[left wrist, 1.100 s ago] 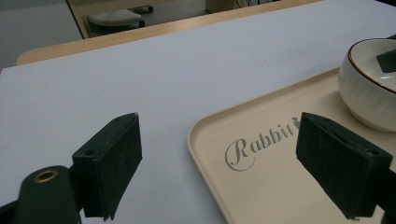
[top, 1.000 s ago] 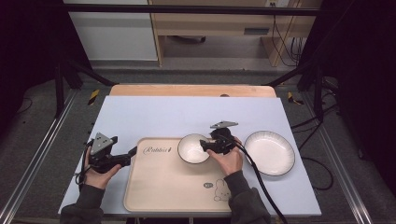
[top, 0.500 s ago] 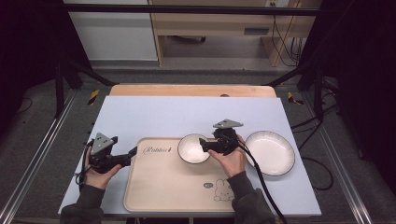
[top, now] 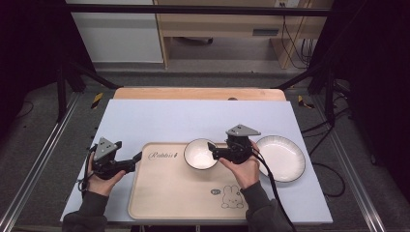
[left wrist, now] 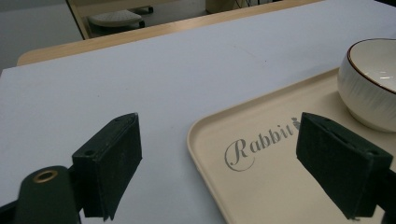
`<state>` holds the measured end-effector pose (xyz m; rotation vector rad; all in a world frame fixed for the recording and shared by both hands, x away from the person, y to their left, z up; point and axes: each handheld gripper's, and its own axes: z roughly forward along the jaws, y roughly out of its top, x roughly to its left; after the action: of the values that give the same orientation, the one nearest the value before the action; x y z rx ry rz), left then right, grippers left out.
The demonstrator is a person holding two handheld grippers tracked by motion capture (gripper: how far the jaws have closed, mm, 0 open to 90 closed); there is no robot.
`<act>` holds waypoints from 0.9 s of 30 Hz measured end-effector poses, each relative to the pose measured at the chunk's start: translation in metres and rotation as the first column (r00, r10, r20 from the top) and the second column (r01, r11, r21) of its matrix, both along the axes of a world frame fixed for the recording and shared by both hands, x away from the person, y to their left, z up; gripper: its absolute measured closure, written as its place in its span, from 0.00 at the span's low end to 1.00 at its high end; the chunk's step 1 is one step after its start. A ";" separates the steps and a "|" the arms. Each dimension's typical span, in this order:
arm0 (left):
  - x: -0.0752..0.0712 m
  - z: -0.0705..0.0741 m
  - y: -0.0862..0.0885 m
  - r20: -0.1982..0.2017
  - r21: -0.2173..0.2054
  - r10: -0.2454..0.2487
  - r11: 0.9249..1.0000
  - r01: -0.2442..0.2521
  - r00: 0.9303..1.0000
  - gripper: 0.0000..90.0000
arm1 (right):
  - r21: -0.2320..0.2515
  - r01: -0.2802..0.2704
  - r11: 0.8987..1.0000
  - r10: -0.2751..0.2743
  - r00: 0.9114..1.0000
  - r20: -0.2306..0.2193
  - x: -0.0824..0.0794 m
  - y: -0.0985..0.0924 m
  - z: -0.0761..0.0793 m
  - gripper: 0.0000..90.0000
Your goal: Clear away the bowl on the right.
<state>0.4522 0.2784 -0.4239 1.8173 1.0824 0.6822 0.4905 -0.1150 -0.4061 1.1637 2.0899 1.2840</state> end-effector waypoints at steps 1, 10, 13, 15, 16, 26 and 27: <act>0.000 0.000 0.000 0.000 0.000 0.000 1.000 0.000 1.000 0.15 | -0.002 0.000 1.000 0.000 1.000 0.004 -0.001 -0.002 0.001 0.17; 0.000 0.000 0.000 0.001 -0.002 0.000 1.000 0.000 1.000 0.15 | 0.021 -0.002 1.000 0.001 0.998 0.061 -0.012 -0.019 0.004 0.17; 0.000 0.000 0.000 0.002 -0.004 0.001 1.000 -0.001 1.000 0.15 | 0.026 -0.001 1.000 -0.001 0.997 0.074 -0.015 -0.026 0.005 0.17; 0.000 0.000 0.000 0.003 -0.004 0.001 1.000 -0.001 1.000 0.15 | 0.034 0.004 0.999 -0.006 0.996 0.085 -0.016 -0.031 0.006 0.17; 0.000 0.001 0.001 0.003 -0.004 0.001 1.000 -0.001 1.000 0.15 | 0.038 0.005 0.999 -0.008 0.996 0.088 -0.017 -0.033 0.006 0.17; -0.001 0.001 0.001 0.006 -0.007 -0.001 1.000 0.001 1.000 0.15 | 0.047 -0.001 0.999 -0.005 0.991 0.134 -0.028 -0.048 0.006 0.16; -0.001 0.001 0.001 0.007 -0.008 0.000 1.000 0.000 1.000 0.15 | 0.048 0.000 0.999 -0.007 0.990 0.138 -0.029 -0.049 0.005 0.16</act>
<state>0.4509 0.2795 -0.4226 1.8069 1.0794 0.6824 0.4616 -0.1642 -0.4007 1.0653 1.9666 1.3800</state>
